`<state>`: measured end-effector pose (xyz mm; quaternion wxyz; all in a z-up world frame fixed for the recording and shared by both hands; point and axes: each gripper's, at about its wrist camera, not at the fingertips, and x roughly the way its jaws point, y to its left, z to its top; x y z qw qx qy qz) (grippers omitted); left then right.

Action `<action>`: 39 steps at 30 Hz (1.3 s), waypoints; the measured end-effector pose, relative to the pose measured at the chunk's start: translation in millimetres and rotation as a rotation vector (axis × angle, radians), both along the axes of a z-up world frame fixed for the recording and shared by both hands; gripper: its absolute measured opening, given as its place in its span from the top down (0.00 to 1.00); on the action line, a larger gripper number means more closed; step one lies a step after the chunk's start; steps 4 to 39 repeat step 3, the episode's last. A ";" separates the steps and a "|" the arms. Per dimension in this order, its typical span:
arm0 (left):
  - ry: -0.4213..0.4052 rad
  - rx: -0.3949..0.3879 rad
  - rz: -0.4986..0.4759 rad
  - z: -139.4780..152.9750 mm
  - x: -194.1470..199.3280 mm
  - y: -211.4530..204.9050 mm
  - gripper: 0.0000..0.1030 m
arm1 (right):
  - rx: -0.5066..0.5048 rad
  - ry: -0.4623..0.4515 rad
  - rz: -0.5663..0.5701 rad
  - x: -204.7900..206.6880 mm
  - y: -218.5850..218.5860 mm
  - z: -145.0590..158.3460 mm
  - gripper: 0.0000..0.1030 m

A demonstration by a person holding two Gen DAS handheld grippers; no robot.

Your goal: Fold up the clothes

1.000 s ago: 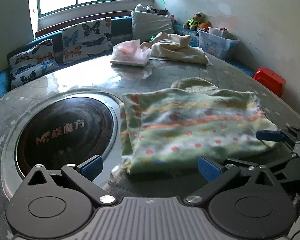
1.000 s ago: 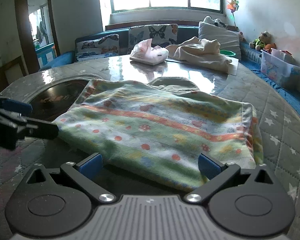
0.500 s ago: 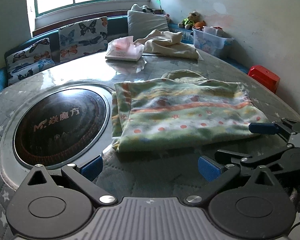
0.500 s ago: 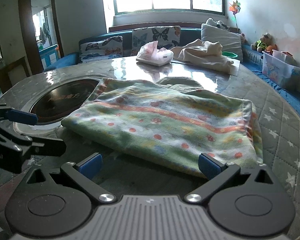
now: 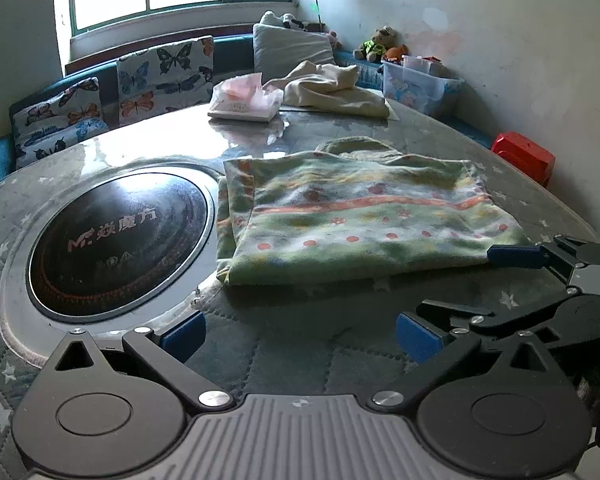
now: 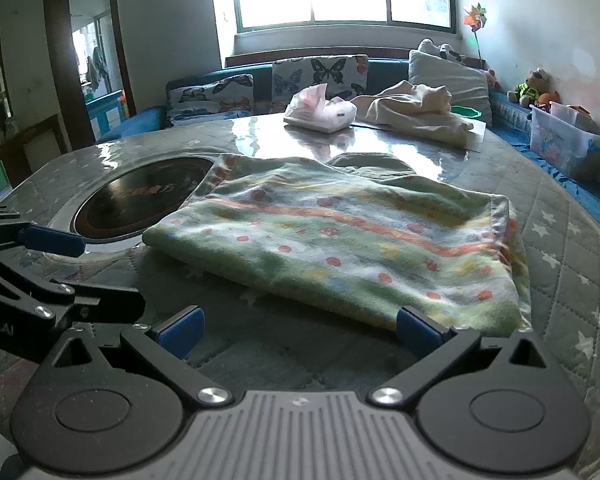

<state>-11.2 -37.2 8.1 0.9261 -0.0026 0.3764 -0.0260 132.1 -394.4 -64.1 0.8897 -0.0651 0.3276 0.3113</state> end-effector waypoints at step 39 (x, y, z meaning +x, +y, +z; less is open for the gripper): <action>-0.003 0.001 0.002 1.1 0.1 0.5 0.00 | -0.002 -0.003 -0.002 -0.9 -0.6 0.5 0.00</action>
